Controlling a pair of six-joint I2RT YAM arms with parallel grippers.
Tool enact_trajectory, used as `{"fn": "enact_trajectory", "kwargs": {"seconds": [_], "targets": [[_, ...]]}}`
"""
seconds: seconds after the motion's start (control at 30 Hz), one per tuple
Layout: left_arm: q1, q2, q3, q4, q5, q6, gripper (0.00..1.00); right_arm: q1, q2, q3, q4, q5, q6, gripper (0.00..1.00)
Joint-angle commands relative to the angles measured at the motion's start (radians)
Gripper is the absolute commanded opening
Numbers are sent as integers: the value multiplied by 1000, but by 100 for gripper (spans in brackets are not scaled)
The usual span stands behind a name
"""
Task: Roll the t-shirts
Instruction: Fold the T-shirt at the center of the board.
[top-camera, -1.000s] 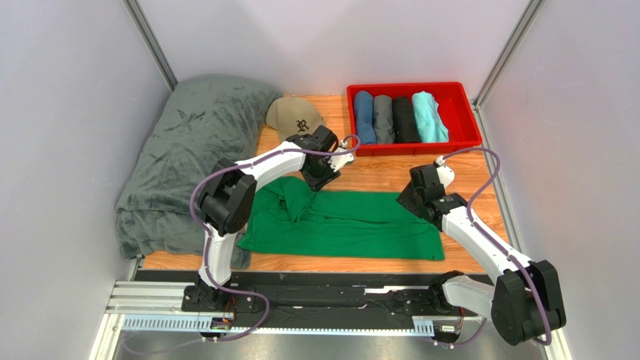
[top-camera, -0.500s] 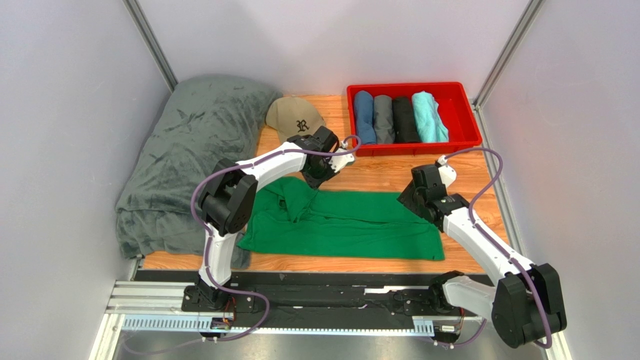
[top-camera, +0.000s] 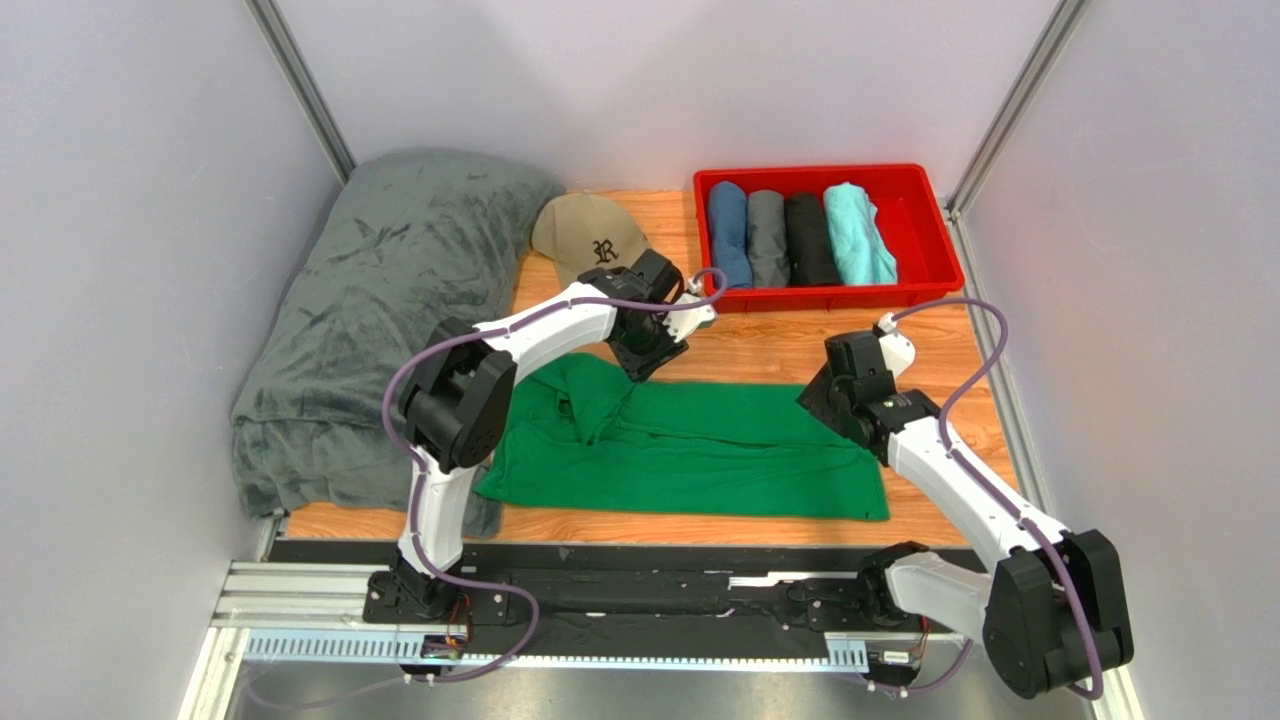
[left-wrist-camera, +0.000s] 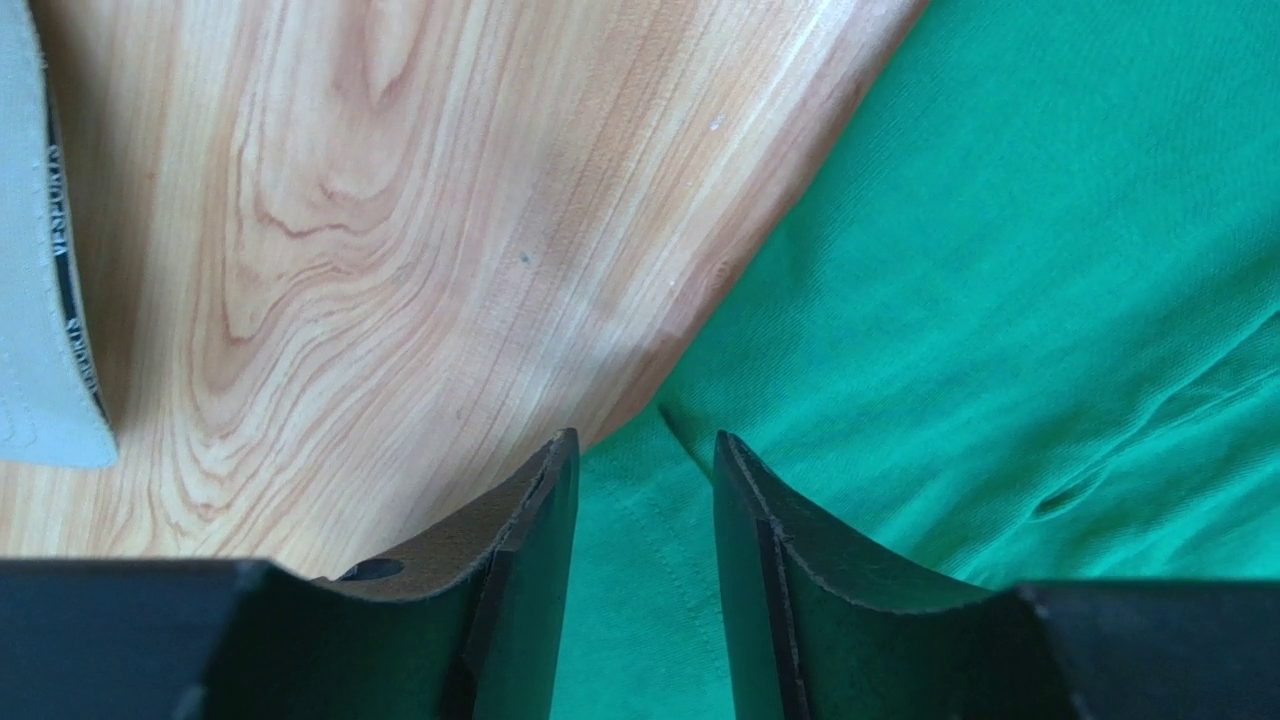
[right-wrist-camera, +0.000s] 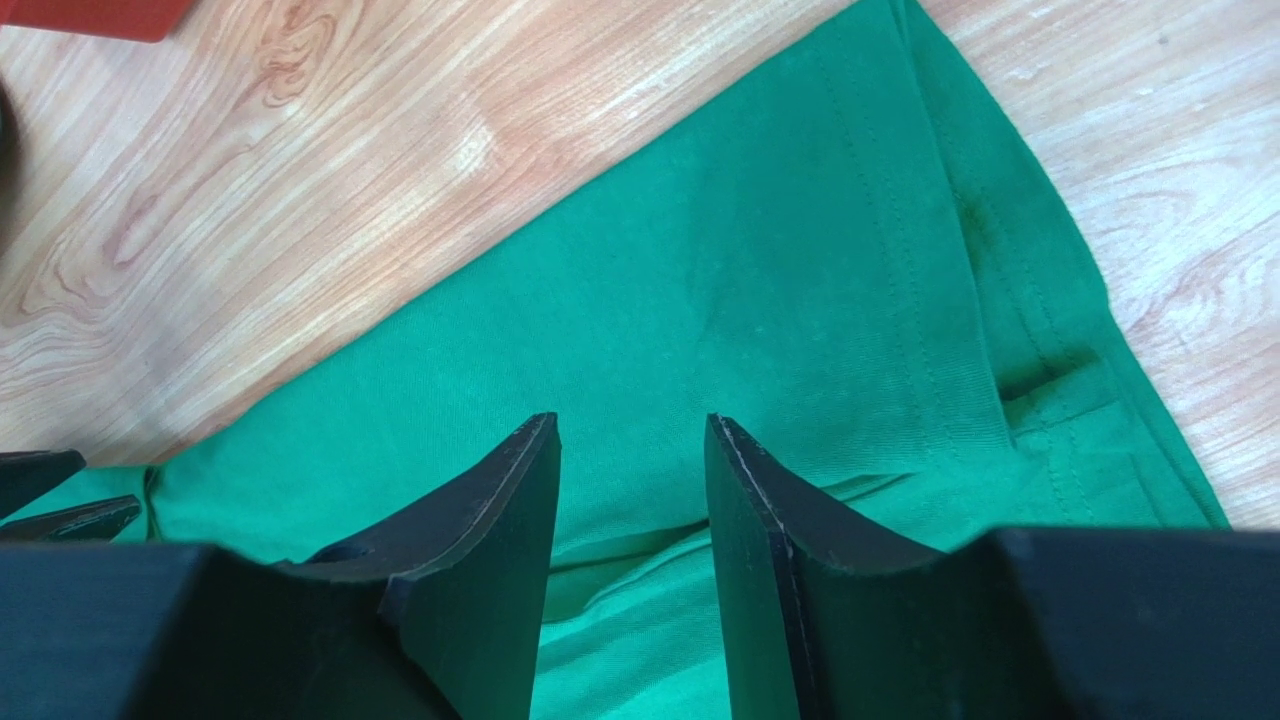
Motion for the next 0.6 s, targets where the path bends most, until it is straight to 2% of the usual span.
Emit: {"fn": "enact_trajectory", "kwargs": {"seconds": [0.0, 0.17, 0.3, 0.43, 0.57], "targets": [[-11, 29, 46, -5, 11, -5, 49, -11, -22, -11, 21, 19, -12, 44], [-11, 49, 57, -5, 7, -3, 51, -17, -28, -15, 19, 18, -15, 44], [-10, 56, 56, 6, -9, 3, 48, -23, -31, -20, 21, 18, -16, 44], [-10, 53, 49, 20, -24, 6, 41, -26, -37, -26, 21, 18, -18, 44], [-10, 47, 46, 23, -41, 14, 30, -31, -43, -29, 21, 16, -23, 44]]}}
